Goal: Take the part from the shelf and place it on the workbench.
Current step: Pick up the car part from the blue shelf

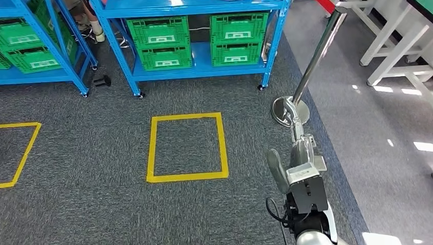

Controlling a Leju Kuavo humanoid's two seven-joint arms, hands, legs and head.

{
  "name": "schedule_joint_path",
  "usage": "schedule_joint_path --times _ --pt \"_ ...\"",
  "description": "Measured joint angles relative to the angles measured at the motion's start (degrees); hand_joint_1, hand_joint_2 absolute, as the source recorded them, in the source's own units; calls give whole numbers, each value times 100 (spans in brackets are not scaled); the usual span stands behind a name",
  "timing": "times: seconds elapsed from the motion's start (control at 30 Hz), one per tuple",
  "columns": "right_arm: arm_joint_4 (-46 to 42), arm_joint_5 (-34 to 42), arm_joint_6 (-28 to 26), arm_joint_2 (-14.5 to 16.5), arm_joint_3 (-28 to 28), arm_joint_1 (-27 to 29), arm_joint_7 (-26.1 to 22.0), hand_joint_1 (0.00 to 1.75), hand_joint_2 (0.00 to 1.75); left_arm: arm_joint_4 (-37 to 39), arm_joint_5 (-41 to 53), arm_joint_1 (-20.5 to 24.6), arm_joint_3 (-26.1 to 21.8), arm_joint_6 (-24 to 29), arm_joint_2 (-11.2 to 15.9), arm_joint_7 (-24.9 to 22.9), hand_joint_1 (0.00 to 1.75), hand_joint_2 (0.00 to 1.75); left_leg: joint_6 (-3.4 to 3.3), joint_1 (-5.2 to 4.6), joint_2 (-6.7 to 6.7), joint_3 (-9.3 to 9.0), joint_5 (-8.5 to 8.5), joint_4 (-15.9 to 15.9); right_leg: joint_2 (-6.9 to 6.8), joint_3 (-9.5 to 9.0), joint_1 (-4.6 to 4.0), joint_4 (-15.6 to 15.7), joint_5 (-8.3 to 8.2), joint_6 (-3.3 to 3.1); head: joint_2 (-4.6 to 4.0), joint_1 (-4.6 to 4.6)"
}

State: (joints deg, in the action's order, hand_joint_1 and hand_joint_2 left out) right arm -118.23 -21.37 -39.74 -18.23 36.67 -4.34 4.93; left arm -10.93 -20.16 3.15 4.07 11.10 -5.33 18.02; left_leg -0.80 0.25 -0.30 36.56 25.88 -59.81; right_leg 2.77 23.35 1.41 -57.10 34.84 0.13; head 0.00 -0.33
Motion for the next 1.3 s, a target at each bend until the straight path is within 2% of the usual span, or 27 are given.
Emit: schedule_joint_path --times 0.07,0.1,0.13,0.2,0.23,0.27,0.3,0.37,0.4,0.43,0.47,0.53,0.6,0.63,0.7,0.77,0.8,0.83,0.9,0.93,0.97,1.03,1.1,1.2,1.23,1.27,1.3 --pt "2 -23 -3 2 -22 -4 6 0 0 -8 -5 5 7 1 1 4 0 0 -68 42 -24 -222 121 226 -107 417 -8 -658 -208 64 0 55" --pt "14 -26 -4 2 -31 -2 8 0 0 -7 -5 -17 10 -2 1 5 0 0 -83 54 -36 -343 159 306 -165 675 -6 -1003 -197 89 0 98" --pt "28 -25 -4 2 -36 0 11 0 0 -5 -6 -50 13 -5 -1 2 0 0 -94 58 -45 -475 211 380 -205 919 -5 -1267 -76 115 0 137" --pt "59 -21 -4 2 -46 9 19 0 0 1 -8 -124 15 -5 -1 -2 0 0 -92 59 -52 -761 337 507 -231 1305 -3 -1472 322 141 0 183" --pt "70 -21 -4 3 -49 11 22 0 0 4 -9 -145 15 -3 -1 -3 0 0 -85 60 -57 -914 410 561 -236 1435 -3 -1413 449 139 0 200" --pt "79 -21 -4 3 -52 13 23 0 0 5 -9 -152 16 -2 0 -3 0 0 -74 60 -63 -1069 488 607 -240 1515 -4 -1243 438 127 0 217" --pt "85 -21 -4 3 -54 19 24 0 0 7 -10 -152 17 0 -1 -3 0 0 -58 60 -68 -1224 578 643 -246 1555 -6 -959 212 105 0 237" --pt "104 -11 -4 3 -56 44 25 0 0 13 -11 -158 23 -1 -1 -3 0 0 -8 53 -77 -1461 765 684 -279 1574 -22 -379 -607 43 0 280" --pt "116 2 -4 3 -58 67 24 0 0 15 -15 -159 28 -1 -2 -6 0 0 34 46 -78 -1552 863 707 -292 1562 -41 -222 -931 -1 0 292" --pt "124 15 -3 4 -61 82 17 0 0 17 -21 -155 34 2 -2 -7 0 0 77 41 -75 -1639 920 712 -289 1536 -58 -172 -1076 -49 0 297" --pt "128 27 -3 6 -63 87 7 0 0 16 -28 -138 43 3 -1 -6 0 0 122 37 -73 -1713 928 675 -276 1487 -72 -185 -1045 -97 0 290" --pt "120 26 -2 17 -67 65 -18 0 0 9 -40 -77 61 7 3 2 0 0 185 44 -58 -1640 760 305 -245 1290 -58 -129 -917 -189 0 267" --pt "117 17 -2 28 -67 57 -26 0 0 5 -45 -15 82 5 8 8 0 0 228 52 -50 -1238 618 -432 -245 1023 -40 -30 -797 -253 0 203" --pt "118 15 -2 31 -66 59 -28 0 0 4 -45 0 92 4 8 11 0 0 244 54 -46 -989 685 -769 -243 898 -41 13 -740 -271 0 172" --pt "119 14 -2 39 -63 61 -27 0 0 4 -45 -6 106 -5 8 15 0 0 263 54 -43 -510 1135 -1142 -210 661 -43 81 -616 -286 0 119" --pt "120 14 -1 46 -62 58 -25 0 0 4 -46 -25 121 -38 8 39 0 0 247 53 -42 -200 1520 -1049 -174 417 -49 119 -456 -279 0 74" --pt "121 14 -1 48 -61 55 -23 0 0 4 -47 -29 130 -58 9 58 0 0 220 48 -42 -108 1473 -856 -165 290 -57 130 -369 -271 0 55" --pt "122 15 0 50 -60 54 -21 0 0 5 -47 -33 138 -73 9 74 0 0 175 37 -43 -47 1179 -585 -160 170 -64 140 -278 -260 0 38" --pt "142 16 1 52 -55 52 -18 0 0 14 -44 -69 148 -87 25 92 0 0 68 -13 -57 33 293 -122 -138 -8 -82 121 -99 -215 0 21" --pt "157 20 1 52 -53 57 -12 0 0 18 -44 -92 150 -89 32 93 0 0 32 -39 -62 47 -21 -24 -122 -47 -82 103 -20 -177 0 21" --pt "168 21 2 52 -52 58 -9 0 0 21 -44 -107 152 -90 39 95 0 0 3 -63 -67 55 -148 -17 -106 -68 -78 93 40 -134 0 22" --pt "168 22 2 52 -55 47 -7 0 0 13 -46 -78 154 -93 40 99 0 0 -33 -55 -65 28 -110 -18 -112 -93 -64 114 126 -60 0 23" --pt "157 17 1 52 -59 0 -15 0 0 -1 -45 -17 154 -114 46 110 0 0 -77 -17 -69 -12 -88 56 -171 19 -65 -105 258 -3 0 55" --pt "161 18 0 52 -57 -28 -12 0 0 -7 -47 12 161 -166 37 114 0 0 -120 6 -67 -61 -32 94 -229 760 -57 -1206 580 59 0 136" --pt "165 20 -1 52 -56 -24 -7 0 0 -7 -48 8 163 -178 33 112 0 0 -124 7 -66 -80 -8 92 -233 998 -53 -1473 574 71 0 154" --pt "169 21 -1 52 -54 -22 -4 0 0 -7 -49 5 166 -184 31 110 0 0 -121 9 -67 -106 16 91 -236 1146 -48 -1547 455 79 0 170" --pt "171 21 -1 52 -54 -24 -2 0 0 -7 -54 4 167 -189 31 108 0 0 -115 11 -70 -141 41 88 -238 1184 -44 -1395 223 80 0 186"
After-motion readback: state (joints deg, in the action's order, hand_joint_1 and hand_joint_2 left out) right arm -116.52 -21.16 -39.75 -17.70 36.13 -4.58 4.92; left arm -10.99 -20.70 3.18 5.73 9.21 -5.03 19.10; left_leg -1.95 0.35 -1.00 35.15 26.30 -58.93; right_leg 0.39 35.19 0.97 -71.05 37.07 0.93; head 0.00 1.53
